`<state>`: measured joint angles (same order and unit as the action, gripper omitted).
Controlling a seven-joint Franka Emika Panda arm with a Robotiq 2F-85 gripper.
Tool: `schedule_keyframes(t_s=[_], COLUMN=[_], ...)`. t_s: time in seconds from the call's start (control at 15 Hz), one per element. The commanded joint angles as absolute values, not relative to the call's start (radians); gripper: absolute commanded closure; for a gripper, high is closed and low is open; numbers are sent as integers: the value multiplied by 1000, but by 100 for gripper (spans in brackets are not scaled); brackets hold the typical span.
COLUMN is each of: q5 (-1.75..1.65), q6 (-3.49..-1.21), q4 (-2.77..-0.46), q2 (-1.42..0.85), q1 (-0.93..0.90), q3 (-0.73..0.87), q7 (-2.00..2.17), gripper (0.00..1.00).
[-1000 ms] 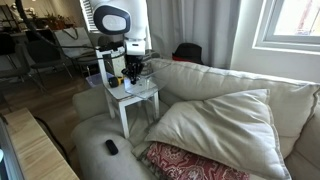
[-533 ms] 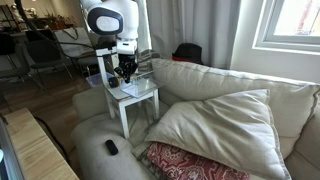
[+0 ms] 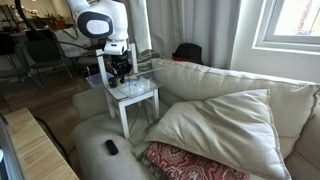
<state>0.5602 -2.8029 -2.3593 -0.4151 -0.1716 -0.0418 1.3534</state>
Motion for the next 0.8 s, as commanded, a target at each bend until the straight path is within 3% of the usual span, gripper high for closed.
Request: schedule_keyframes(t_s=[0.0,0.73], q5=[559,566], q6=[-2848,-2891], q4=[-2390,-2357], q2=[-395,-453], q1=[-192,-208], q3=[-57,-105], q7=[1436,1608], gripper=[99,99])
